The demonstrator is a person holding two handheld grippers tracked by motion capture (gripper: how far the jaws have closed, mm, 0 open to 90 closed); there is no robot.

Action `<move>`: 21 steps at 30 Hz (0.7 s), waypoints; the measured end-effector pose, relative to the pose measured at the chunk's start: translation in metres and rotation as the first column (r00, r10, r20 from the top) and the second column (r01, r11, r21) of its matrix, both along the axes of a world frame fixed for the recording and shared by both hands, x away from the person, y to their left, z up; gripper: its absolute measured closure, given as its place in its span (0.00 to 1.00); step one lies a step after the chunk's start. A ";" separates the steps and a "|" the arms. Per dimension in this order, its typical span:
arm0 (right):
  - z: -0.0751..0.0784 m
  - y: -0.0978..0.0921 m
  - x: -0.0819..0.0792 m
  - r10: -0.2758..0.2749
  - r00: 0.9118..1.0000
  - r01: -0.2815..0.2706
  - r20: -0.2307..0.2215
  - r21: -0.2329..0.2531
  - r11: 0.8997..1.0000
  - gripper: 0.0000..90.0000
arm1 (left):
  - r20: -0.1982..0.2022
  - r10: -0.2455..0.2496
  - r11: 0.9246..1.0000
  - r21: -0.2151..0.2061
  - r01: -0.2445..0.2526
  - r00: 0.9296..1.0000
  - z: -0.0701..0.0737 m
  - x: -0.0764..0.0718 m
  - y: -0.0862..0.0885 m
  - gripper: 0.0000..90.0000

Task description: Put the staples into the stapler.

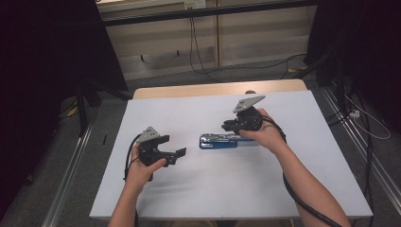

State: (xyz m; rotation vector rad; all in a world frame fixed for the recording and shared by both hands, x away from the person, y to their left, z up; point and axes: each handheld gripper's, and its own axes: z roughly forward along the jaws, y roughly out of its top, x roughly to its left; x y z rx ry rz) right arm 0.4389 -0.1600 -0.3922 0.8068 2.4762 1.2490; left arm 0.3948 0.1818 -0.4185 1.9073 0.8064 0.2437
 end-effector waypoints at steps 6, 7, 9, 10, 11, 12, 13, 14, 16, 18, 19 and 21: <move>-0.002 0.008 0.001 0.029 1.000 -0.029 0.002 -0.025 0.999 0.88 | 0.000 -0.005 1.000 0.004 0.005 1.000 0.000 0.000 -0.001 0.08; -0.002 0.009 0.002 0.033 0.999 -0.033 0.001 -0.024 0.999 0.88 | 0.000 -0.005 1.000 0.004 0.005 1.000 0.000 0.000 -0.001 0.08; -0.002 0.010 0.002 0.035 0.999 -0.035 -0.002 -0.024 0.999 0.88 | -0.001 -0.007 1.000 0.006 0.007 1.000 0.000 0.000 -0.001 0.08; -0.002 0.010 0.003 0.039 0.999 -0.039 -0.007 -0.020 0.999 0.88 | -0.004 -0.007 1.000 0.005 0.007 1.000 -0.001 0.000 -0.001 0.08; -0.002 0.011 0.003 0.042 0.999 -0.042 -0.007 -0.022 0.999 0.88 | -0.005 -0.008 1.000 0.005 0.008 1.000 -0.001 0.000 -0.001 0.08; -0.001 0.011 0.003 0.040 0.999 -0.041 -0.008 -0.021 0.999 0.88 | -0.007 -0.010 1.000 0.004 0.010 1.000 -0.001 0.000 -0.001 0.08; -0.001 0.011 0.003 0.044 0.999 -0.044 -0.007 -0.018 0.999 0.88 | -0.008 -0.012 1.000 0.006 0.012 1.000 -0.001 0.000 -0.001 0.08; -0.001 0.011 0.004 0.047 0.999 -0.047 -0.009 -0.013 0.999 0.88 | -0.009 -0.013 1.000 0.006 0.013 1.000 -0.001 0.000 -0.001 0.08; 0.000 0.011 0.005 0.050 0.999 -0.050 -0.006 -0.018 0.999 0.88 | -0.009 -0.017 1.000 0.013 0.017 1.000 -0.001 0.000 -0.002 0.08; 0.000 0.012 0.006 0.051 0.999 -0.051 -0.009 -0.019 0.999 0.88 | -0.012 -0.018 1.000 0.013 0.018 1.000 -0.002 0.000 -0.002 0.08; 0.001 0.013 0.007 0.053 0.999 -0.053 -0.010 -0.018 0.998 0.88 | -0.014 -0.017 1.000 0.014 0.017 1.000 -0.002 0.000 -0.002 0.08; 0.000 0.014 0.008 0.061 0.998 -0.061 -0.009 -0.023 0.998 0.88 | -0.015 -0.016 1.000 0.022 0.016 1.000 -0.003 0.000 -0.002 0.08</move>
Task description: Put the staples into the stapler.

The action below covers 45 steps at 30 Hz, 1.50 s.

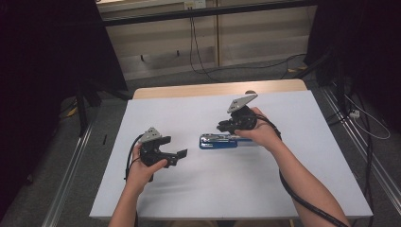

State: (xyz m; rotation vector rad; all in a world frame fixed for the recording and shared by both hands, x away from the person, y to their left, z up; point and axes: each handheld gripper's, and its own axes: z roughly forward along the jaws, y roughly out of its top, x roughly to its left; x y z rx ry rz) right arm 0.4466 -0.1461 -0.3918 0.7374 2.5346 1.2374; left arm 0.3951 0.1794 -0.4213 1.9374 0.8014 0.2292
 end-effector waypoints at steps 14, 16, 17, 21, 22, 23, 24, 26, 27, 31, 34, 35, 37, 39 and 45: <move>0.004 0.002 0.001 0.017 1.000 -0.017 0.006 0.001 1.000 0.88 | -0.009 0.003 1.000 0.003 -0.003 1.000 -0.002 -0.001 -0.001 0.08; 0.004 0.003 0.002 0.020 1.000 -0.020 0.007 0.000 1.000 0.88 | -0.008 0.003 1.000 0.005 -0.003 1.000 -0.002 -0.001 0.000 0.08; 0.004 0.003 0.002 0.022 1.000 -0.022 0.007 0.000 1.000 0.88 | -0.007 0.002 1.000 0.005 -0.002 1.000 -0.002 -0.001 0.000 0.08; 0.002 0.006 0.003 0.032 0.999 -0.033 0.008 0.001 0.999 0.88 | -0.014 0.004 1.000 0.003 -0.004 1.000 -0.002 -0.001 -0.001 0.08; 0.001 0.006 0.004 0.037 0.999 -0.037 0.008 -0.001 0.999 0.88 | -0.013 0.000 1.000 0.010 0.000 1.000 -0.003 -0.001 -0.001 0.08; 0.000 0.007 0.004 0.039 0.999 -0.039 0.005 -0.001 0.999 0.88 | -0.012 -0.001 1.000 0.011 0.001 1.000 -0.002 -0.001 -0.001 0.08; 0.000 0.007 0.004 0.040 0.999 -0.040 0.010 -0.005 0.999 0.88 | -0.012 0.000 1.000 0.011 0.000 1.000 -0.002 -0.002 -0.001 0.08; -0.001 0.008 0.005 0.043 0.999 -0.043 0.004 0.002 0.999 0.88 | -0.008 -0.002 1.000 0.010 0.002 1.000 -0.002 -0.002 -0.001 0.08; -0.001 0.008 0.005 0.041 0.999 -0.041 0.004 0.002 0.999 0.88 | -0.008 -0.003 1.000 0.009 0.003 1.000 -0.001 -0.002 -0.001 0.08; -0.003 0.009 0.007 0.060 0.998 -0.060 -0.005 0.008 0.998 0.88 | -0.009 0.000 1.000 0.006 0.000 1.000 -0.002 -0.002 0.001 0.08; -0.005 0.009 0.008 0.057 0.998 -0.057 -0.007 0.010 0.998 0.88 | -0.009 0.009 1.000 -0.001 -0.009 1.000 -0.002 -0.001 0.002 0.08; -0.005 0.009 0.009 0.057 0.998 -0.057 -0.008 0.009 0.998 0.88 | -0.010 0.008 1.000 0.000 -0.008 1.000 -0.002 -0.001 0.002 0.08; -0.006 0.009 0.010 0.052 0.999 -0.052 -0.007 0.010 0.999 0.88 | -0.012 0.002 1.000 0.006 -0.002 1.000 -0.002 -0.001 0.002 0.08; -0.007 0.010 0.010 0.060 0.998 -0.060 -0.008 0.012 0.998 0.88 | -0.014 0.000 1.000 0.013 0.001 1.000 -0.004 -0.002 0.000 0.09; -0.010 0.010 0.011 0.074 0.997 -0.074 -0.013 0.017 0.997 0.88 | -0.021 -0.013 1.000 0.028 0.013 1.000 -0.005 -0.002 -0.003 0.09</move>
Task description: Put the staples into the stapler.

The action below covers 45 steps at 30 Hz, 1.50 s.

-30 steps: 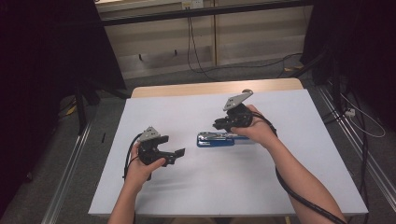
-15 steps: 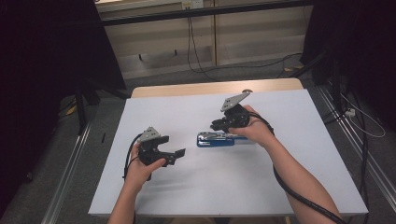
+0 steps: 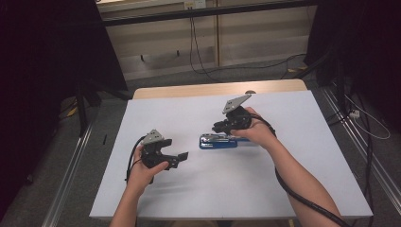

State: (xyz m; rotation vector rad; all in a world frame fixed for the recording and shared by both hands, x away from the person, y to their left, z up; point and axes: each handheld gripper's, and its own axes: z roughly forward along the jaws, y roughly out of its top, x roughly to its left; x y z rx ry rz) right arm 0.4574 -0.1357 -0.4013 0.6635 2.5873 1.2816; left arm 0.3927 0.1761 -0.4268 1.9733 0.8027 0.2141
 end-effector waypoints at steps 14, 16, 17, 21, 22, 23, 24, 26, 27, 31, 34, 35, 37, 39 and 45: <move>-0.004 0.001 0.005 0.023 1.000 -0.023 0.009 -0.009 1.000 0.88 | 0.001 0.005 1.000 -0.008 -0.005 1.000 0.000 0.001 -0.001 0.09; -0.004 0.000 0.005 0.026 1.000 -0.026 0.010 -0.005 1.000 0.88 | -0.001 0.005 1.000 -0.009 -0.005 1.000 0.000 0.001 -0.001 0.09; -0.004 0.000 0.006 0.030 0.999 -0.030 0.010 -0.005 1.000 0.88 | -0.001 0.007 1.000 -0.009 -0.007 1.000 0.000 0.001 0.000 0.09; -0.004 0.000 0.006 0.039 0.999 -0.039 0.013 -0.007 0.999 0.88 | -0.001 0.006 1.000 -0.008 -0.006 1.000 0.000 0.000 0.000 0.09; -0.004 0.000 0.006 0.040 0.999 -0.040 0.015 -0.011 0.999 0.89 | -0.002 0.009 1.000 -0.008 -0.009 1.000 0.000 0.000 0.000 0.09; -0.004 0.000 0.006 0.040 0.999 -0.040 0.015 -0.010 0.999 0.88 | -0.001 0.011 1.000 -0.007 -0.011 1.000 0.000 0.000 0.000 0.09; -0.004 0.000 0.007 0.042 0.999 -0.042 0.016 -0.009 0.999 0.88 | 0.000 0.012 1.000 -0.008 -0.012 1.000 0.000 0.000 0.000 0.09; -0.006 0.001 0.007 0.046 0.999 -0.046 0.015 -0.009 0.999 0.88 | 0.001 0.013 1.000 -0.005 -0.013 1.000 0.001 0.000 0.000 0.09; -0.006 0.002 0.007 0.047 0.999 -0.047 0.013 -0.008 0.999 0.88 | 0.001 0.014 1.000 -0.007 -0.014 1.000 0.000 0.000 0.000 0.09; -0.008 0.003 0.007 0.052 0.999 -0.052 0.011 -0.008 0.999 0.88 | 0.000 0.014 1.000 -0.007 -0.014 1.000 0.000 0.000 -0.001 0.09; -0.009 0.004 0.007 0.055 0.998 -0.055 0.010 -0.008 0.998 0.88 | -0.001 0.015 1.000 -0.004 -0.015 1.000 0.000 0.000 -0.001 0.09; -0.009 0.004 0.007 0.059 0.998 -0.059 0.010 -0.009 0.998 0.88 | -0.001 0.016 1.000 -0.004 -0.016 1.000 0.000 0.000 -0.001 0.09; -0.009 0.005 0.007 0.058 0.998 -0.058 0.011 -0.009 0.998 0.88 | 0.000 0.016 1.000 -0.005 -0.016 1.000 0.000 0.000 -0.001 0.09; -0.009 0.006 0.008 0.058 0.998 -0.058 0.013 -0.005 0.998 0.88 | -0.002 0.018 1.000 -0.004 -0.018 1.000 0.000 0.000 -0.001 0.09; -0.008 0.012 0.009 0.081 0.997 -0.081 0.014 -0.015 0.997 0.88 | -0.001 0.017 1.000 -0.003 -0.017 1.000 0.000 0.000 0.000 0.09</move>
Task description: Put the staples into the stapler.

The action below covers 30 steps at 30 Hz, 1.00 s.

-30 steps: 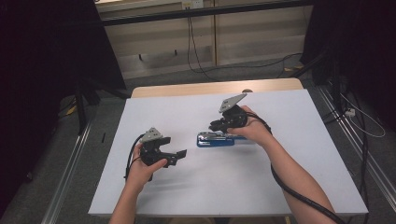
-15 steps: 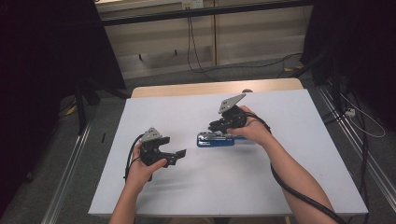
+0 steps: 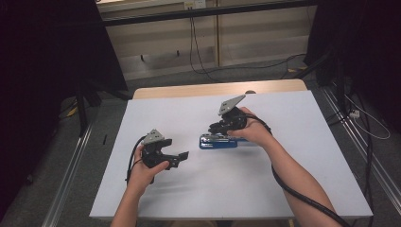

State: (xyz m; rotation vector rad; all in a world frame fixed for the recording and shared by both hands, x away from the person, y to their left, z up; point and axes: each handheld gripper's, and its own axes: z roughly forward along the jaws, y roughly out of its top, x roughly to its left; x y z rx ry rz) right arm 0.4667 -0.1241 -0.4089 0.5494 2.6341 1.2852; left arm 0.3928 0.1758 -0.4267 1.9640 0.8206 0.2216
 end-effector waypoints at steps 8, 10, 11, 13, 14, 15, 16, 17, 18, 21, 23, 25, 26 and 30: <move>-0.005 0.005 0.002 0.024 1.000 -0.024 -0.007 -0.009 1.000 0.88 | 0.000 0.005 1.000 0.003 -0.005 1.000 0.000 0.000 0.001 0.09; -0.007 0.006 0.002 0.031 1.000 -0.031 -0.007 -0.016 0.999 0.88 | -0.001 0.004 1.000 0.003 -0.004 1.000 0.000 0.000 0.001 0.09; -0.007 0.007 0.002 0.037 0.999 -0.037 -0.008 -0.018 0.999 0.88 | 0.001 0.002 1.000 0.004 -0.002 1.000 0.000 0.000 0.001 0.09; -0.008 0.008 0.003 0.044 0.999 -0.044 -0.006 -0.022 0.999 0.88 | -0.001 0.005 1.000 0.001 -0.005 1.000 0.000 0.000 0.002 0.09; -0.009 0.008 0.003 0.046 0.999 -0.046 -0.009 -0.023 0.999 0.88 | -0.002 0.007 1.000 0.000 -0.007 1.000 0.000 -0.001 0.002 0.09; -0.009 0.008 0.003 0.050 0.999 -0.050 -0.007 -0.024 0.998 0.88 | -0.002 0.007 1.000 -0.002 -0.007 1.000 0.000 -0.001 0.002 0.09; -0.009 0.009 0.004 0.053 0.999 -0.053 -0.007 -0.028 0.998 0.88 | -0.002 0.007 1.000 -0.002 -0.007 1.000 0.000 -0.001 0.002 0.09; -0.010 0.010 0.004 0.056 0.998 -0.056 -0.006 -0.030 0.998 0.88 | -0.002 0.004 1.000 0.000 -0.004 1.000 0.000 0.000 0.002 0.09; -0.010 0.010 0.004 0.057 0.998 -0.057 -0.006 -0.027 0.998 0.88 | -0.002 0.005 1.000 0.005 -0.005 1.000 0.000 0.000 0.002 0.09; -0.012 0.011 0.005 0.061 0.998 -0.062 -0.011 -0.022 0.998 0.88 | -0.006 0.008 1.000 -0.001 -0.008 1.000 -0.001 0.000 0.002 0.09; -0.013 0.012 0.005 0.064 0.998 -0.065 -0.010 -0.033 0.997 0.88 | -0.006 0.006 1.000 0.001 -0.006 1.000 -0.001 0.000 0.002 0.09; -0.013 0.012 0.005 0.071 0.997 -0.072 -0.011 -0.034 0.997 0.88 | -0.007 0.006 1.000 0.000 -0.006 1.000 -0.001 0.000 0.002 0.09; -0.014 0.012 0.006 0.073 0.997 -0.073 -0.012 -0.033 0.997 0.88 | -0.006 0.006 1.000 0.002 -0.006 1.000 -0.001 0.000 0.002 0.09; -0.014 0.013 0.006 0.084 0.996 -0.084 0.000 -0.044 0.996 0.88 | -0.010 0.006 1.000 0.009 -0.006 1.000 -0.002 0.001 0.002 0.09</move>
